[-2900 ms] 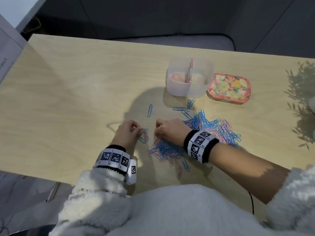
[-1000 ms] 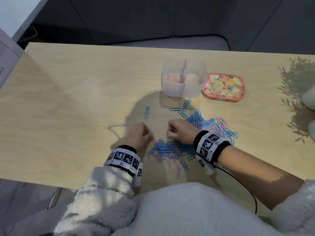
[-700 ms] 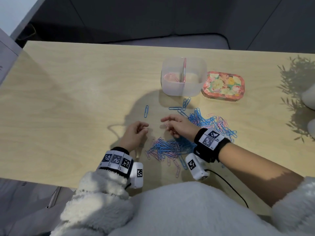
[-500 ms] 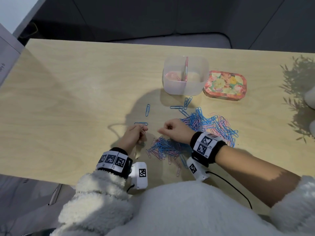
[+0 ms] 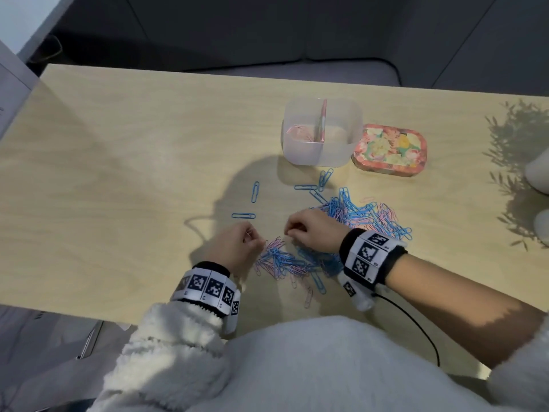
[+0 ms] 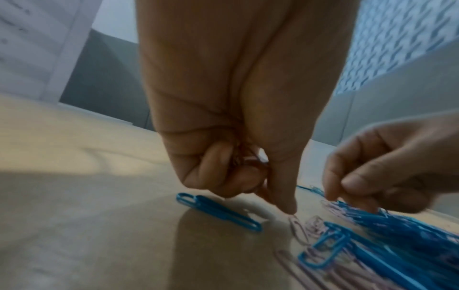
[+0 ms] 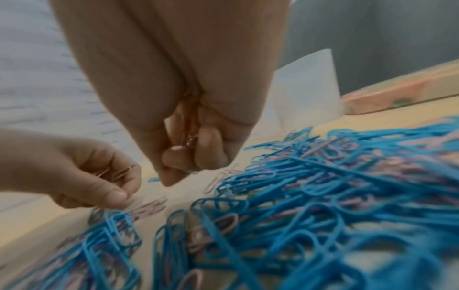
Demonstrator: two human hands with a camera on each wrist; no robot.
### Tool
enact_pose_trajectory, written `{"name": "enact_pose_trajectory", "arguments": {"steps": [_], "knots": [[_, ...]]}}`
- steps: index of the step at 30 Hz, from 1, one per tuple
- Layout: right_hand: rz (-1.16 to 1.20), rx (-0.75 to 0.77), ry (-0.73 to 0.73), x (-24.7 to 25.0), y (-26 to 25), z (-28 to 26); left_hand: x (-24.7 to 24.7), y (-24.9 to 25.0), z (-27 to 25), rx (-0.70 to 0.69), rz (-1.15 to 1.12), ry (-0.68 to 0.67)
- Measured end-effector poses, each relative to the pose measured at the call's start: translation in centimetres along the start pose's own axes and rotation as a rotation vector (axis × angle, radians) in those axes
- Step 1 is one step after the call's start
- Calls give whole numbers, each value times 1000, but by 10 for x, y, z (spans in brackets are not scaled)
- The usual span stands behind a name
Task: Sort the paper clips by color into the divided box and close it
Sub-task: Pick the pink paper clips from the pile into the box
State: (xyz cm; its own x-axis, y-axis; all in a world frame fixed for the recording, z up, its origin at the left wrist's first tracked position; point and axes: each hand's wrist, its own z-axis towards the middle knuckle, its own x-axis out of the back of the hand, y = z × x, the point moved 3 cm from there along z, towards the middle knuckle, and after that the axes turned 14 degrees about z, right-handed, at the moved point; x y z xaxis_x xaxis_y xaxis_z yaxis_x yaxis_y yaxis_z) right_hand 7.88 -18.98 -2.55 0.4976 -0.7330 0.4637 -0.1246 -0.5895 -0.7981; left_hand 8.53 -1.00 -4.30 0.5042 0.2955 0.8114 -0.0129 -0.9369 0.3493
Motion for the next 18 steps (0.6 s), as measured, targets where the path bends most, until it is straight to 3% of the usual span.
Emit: {"name": "enact_pose_trajectory", "arguments": {"steps": [6,15,18], "knots": [[-159,48,-130,-18,-12,18,1,15,-10,-48,94,54],[-286,-23,-210,-16,-3,14,8,30,2,-114,262,-59],[-272,-51,-204,-12,1,9,31,49,15,-194,257,-26]]}}
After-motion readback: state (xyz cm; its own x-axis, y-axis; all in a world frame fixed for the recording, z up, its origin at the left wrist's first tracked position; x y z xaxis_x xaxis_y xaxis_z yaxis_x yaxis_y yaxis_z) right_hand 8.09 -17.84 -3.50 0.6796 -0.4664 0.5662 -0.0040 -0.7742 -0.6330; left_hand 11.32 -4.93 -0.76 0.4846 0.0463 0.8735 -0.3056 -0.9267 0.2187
